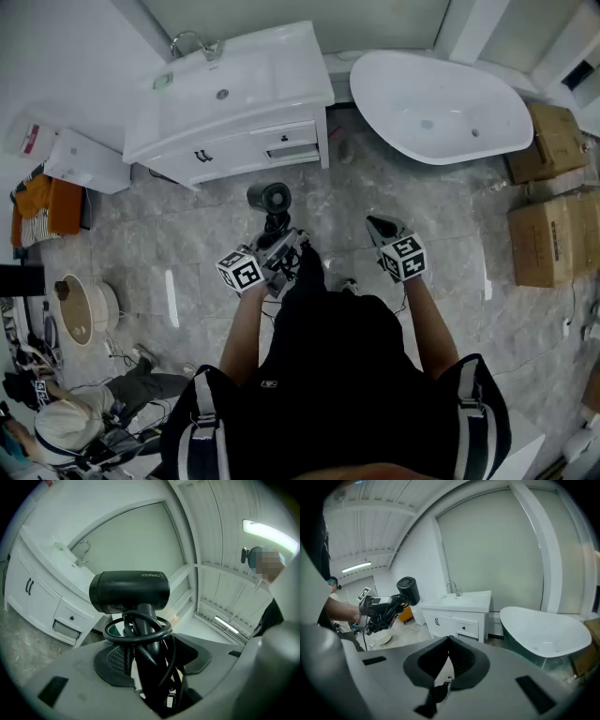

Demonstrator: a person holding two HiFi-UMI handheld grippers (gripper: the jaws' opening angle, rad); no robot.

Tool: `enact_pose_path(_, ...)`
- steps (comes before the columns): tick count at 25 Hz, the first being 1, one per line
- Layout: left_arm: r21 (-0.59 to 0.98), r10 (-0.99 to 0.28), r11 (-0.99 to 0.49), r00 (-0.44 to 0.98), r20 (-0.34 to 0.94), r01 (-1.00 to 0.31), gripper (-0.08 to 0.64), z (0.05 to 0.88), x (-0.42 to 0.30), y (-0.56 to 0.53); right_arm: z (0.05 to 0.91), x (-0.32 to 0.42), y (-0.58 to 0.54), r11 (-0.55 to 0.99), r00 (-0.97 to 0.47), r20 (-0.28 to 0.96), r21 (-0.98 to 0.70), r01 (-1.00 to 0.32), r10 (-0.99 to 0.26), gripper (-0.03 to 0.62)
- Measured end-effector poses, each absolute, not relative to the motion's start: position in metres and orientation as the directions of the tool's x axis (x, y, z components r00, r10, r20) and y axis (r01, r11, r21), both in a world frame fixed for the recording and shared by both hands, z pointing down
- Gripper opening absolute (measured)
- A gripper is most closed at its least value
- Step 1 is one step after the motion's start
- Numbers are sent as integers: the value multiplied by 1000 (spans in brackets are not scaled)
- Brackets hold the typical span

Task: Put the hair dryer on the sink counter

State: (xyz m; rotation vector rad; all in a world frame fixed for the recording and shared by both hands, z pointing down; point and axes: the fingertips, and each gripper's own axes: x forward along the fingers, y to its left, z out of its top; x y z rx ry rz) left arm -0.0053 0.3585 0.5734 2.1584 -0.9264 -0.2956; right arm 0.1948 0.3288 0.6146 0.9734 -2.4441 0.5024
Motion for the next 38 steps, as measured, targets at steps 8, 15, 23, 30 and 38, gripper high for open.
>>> enact_pose_path(8, 717, -698, -461, 713, 72, -523, 235, 579, -5, 367, 622, 176, 337, 719, -649, 567, -136, -682, -508, 58)
enact_pose_path(15, 727, -697, -466, 716, 50, -504, 235, 572, 0, 357, 619, 171, 337, 726, -650, 573, -135, -675, -499, 58)
enact_pose_path(23, 718, -694, -474, 718, 51, -509, 235, 572, 2, 346, 619, 171, 335, 728, -651, 568, -126, -673, -504, 58)
enact_pose_path(30, 734, -695, -464, 718, 46, -496, 235, 576, -3, 328, 623, 167, 320, 721, -641, 585, -132, -681, -498, 58)
enact_pose_path(38, 747, -697, -455, 716, 40, -485, 235, 581, -13, 293, 625, 152, 284, 727, -646, 589, -139, -673, -486, 58)
